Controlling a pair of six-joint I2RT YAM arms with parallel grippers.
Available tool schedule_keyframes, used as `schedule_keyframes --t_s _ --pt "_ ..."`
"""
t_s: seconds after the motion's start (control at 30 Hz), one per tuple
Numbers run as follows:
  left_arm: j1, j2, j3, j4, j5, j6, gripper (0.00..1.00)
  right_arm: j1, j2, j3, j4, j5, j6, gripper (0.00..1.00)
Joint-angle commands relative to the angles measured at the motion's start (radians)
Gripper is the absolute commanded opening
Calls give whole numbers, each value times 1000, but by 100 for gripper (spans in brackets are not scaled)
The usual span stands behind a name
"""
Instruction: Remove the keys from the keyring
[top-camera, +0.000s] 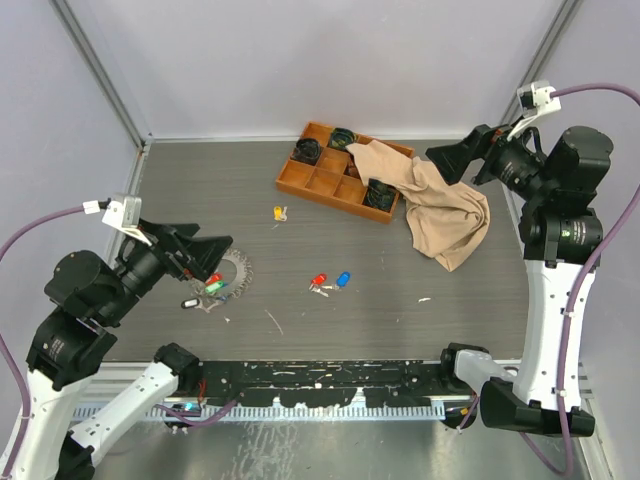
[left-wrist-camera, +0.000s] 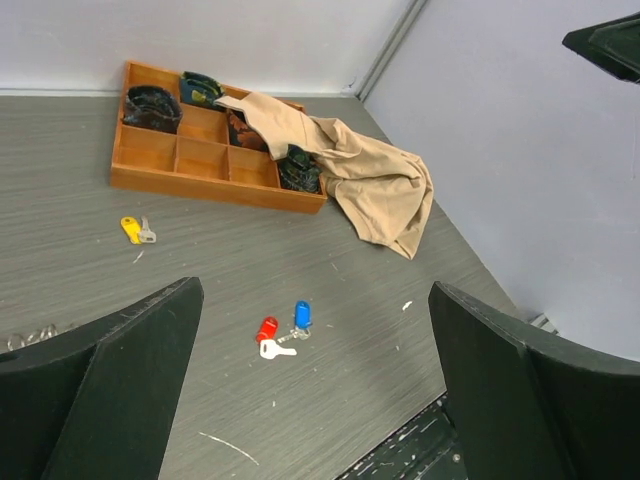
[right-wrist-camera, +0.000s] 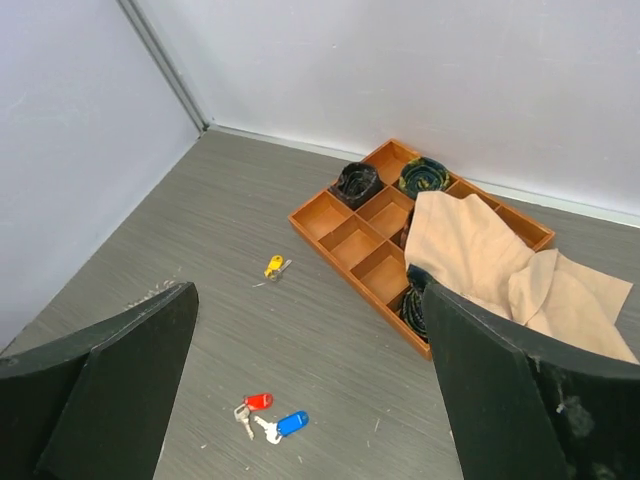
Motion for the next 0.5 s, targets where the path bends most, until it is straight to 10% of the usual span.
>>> schedule_keyframes --t_s 0.0,0.47 --pt "6 0 1 38 23 36 98 -11 -23 -17 58 -88 41 100" --pt "6 19 -168 153 33 -18 98 -11 12 -203 233 -306 45 100"
